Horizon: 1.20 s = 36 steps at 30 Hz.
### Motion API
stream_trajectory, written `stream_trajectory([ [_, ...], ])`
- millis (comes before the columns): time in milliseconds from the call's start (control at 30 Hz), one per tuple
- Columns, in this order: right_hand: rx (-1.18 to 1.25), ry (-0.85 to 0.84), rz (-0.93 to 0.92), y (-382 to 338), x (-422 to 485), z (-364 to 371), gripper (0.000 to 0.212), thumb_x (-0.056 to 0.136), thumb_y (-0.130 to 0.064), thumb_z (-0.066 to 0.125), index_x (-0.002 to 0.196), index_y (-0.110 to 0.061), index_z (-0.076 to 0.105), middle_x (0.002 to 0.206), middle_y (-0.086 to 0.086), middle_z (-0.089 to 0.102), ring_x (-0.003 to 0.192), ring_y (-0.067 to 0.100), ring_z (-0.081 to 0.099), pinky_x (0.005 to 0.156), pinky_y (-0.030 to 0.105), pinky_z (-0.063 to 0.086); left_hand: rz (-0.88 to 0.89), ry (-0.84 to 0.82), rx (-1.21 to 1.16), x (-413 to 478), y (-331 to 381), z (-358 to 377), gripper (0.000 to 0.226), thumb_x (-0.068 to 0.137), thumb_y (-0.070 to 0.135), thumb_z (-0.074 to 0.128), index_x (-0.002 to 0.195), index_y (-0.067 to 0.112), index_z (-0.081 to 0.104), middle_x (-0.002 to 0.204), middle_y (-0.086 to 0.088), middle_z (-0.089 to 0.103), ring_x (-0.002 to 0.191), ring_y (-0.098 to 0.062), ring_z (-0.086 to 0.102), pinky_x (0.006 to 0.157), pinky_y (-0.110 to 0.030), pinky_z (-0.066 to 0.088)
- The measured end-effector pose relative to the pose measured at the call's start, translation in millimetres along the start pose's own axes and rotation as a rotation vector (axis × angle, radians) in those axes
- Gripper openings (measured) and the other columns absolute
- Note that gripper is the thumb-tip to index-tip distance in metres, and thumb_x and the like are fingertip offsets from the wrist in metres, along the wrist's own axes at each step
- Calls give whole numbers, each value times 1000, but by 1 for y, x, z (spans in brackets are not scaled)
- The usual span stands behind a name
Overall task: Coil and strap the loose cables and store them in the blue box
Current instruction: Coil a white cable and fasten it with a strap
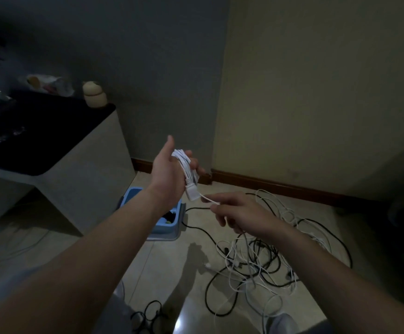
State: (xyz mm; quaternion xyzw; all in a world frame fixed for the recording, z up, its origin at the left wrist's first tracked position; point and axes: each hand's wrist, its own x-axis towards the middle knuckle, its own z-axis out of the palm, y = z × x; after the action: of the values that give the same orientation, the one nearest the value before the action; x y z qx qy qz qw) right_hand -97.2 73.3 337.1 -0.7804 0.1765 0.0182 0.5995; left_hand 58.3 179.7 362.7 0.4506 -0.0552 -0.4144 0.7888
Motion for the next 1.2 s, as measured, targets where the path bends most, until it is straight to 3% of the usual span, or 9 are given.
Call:
stream_trajectory([
  [167,46,74,-88,-6,2,5,14,88,-29,65,85,-20,76,63,0,64,52,14,50,50,26,40,26,-38,492,-5,-14,10,57,101,58,29,93,7,49,63,-11,47,63,-23,48,75,-38,41],
  [300,206,139,-72,-6,2,-5,18,79,-31,66,66,-21,72,56,0,54,50,12,50,52,24,45,36,-138,708,-12,-26,17,39,105,52,29,110,16,44,97,-18,41,76,-21,43,61,-18,43],
  [367,282,137,-63,-6,2,-12,19,80,-31,65,64,-21,70,54,-4,50,48,10,47,50,24,44,-44,-192,859,-12,-29,12,56,97,69,26,131,29,45,118,-6,44,104,-18,49,84,-22,43],
  [433,291,160,-87,-5,3,-17,18,79,-29,65,63,-22,70,52,-7,48,45,8,43,47,23,39,-46,-238,976,-13,-30,7,53,88,79,24,109,37,49,103,9,47,96,-12,48,84,-30,40],
  [533,229,269,-141,-3,4,-24,20,84,-22,69,66,-25,74,53,-9,48,46,6,42,46,24,34,-34,-295,1066,-15,-29,5,62,90,79,20,85,25,50,79,-3,46,75,-20,43,71,-37,38],
  [800,37,687,-197,7,10,-37,27,77,-29,85,70,-10,67,58,-7,51,53,2,43,51,17,36,-53,-325,1035,-18,-24,17,53,103,52,36,80,11,60,60,-3,41,46,-10,35,49,-23,33],
  [933,0,618,-205,13,12,-35,24,91,-27,72,78,-7,68,69,5,61,65,7,52,62,24,41,-65,-299,805,-21,-23,23,46,106,38,38,70,13,52,46,2,33,37,-11,29,47,-24,34],
  [1067,-18,522,-149,19,16,-29,26,99,-26,60,75,-21,69,57,-14,57,52,-3,48,53,14,37,-157,-280,461,-18,-19,20,48,105,38,33,67,14,47,37,6,22,28,-10,18,44,-24,33],
  [1200,33,388,-24,25,17,-26,29,102,-23,54,76,-21,65,54,-11,51,48,8,42,51,24,36,-189,-257,113,-11,-11,12,50,105,43,28,70,14,48,37,7,24,29,-10,21,49,-27,34],
])
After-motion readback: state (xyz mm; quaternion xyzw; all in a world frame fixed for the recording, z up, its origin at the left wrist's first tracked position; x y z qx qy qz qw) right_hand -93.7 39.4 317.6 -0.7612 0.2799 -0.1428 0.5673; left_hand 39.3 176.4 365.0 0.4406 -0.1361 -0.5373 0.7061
